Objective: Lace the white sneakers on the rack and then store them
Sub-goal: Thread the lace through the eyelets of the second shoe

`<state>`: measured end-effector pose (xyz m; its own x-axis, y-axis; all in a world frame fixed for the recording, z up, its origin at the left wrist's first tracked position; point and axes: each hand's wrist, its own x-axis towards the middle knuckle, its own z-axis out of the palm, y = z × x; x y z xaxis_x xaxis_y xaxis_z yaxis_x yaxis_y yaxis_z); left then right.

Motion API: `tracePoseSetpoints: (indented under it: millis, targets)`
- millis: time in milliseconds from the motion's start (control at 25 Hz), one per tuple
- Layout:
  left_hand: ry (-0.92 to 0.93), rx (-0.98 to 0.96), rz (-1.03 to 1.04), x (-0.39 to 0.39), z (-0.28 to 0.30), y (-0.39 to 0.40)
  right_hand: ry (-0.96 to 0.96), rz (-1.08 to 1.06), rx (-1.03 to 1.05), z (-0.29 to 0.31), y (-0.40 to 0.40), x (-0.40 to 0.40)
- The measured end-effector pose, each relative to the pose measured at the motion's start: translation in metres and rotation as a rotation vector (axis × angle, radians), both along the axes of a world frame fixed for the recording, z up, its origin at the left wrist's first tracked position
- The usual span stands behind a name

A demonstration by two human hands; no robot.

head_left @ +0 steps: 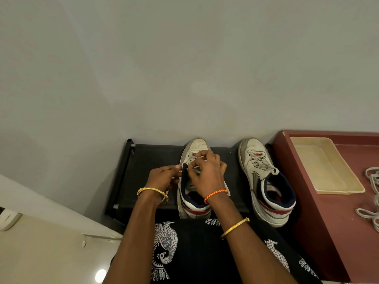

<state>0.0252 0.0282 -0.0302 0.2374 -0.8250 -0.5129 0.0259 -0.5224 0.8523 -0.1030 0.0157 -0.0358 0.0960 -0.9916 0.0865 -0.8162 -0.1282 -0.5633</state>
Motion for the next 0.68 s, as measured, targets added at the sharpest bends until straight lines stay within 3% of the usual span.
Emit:
tracePoseSetpoints:
  millis: [160, 360, 560, 680]
  targets:
    - [0.064, 0.062, -0.018, 0.002, -0.006, -0.004, -0.023, -0.023, -0.030, 0.000, 0.001, 0.008]
    - [0.005, -0.014, 0.210, 0.005, -0.004, -0.006, 0.116, -0.072, 0.070, -0.003, 0.003, -0.002]
    - [0.064, -0.244, 0.671, 0.035, -0.002, -0.009, 0.055, -0.250, 0.172, -0.005, 0.007, -0.025]
    - [-0.018, -0.415, 0.907, 0.051, 0.000, -0.003, 0.002, -0.280, 0.252, -0.006, 0.008, -0.027]
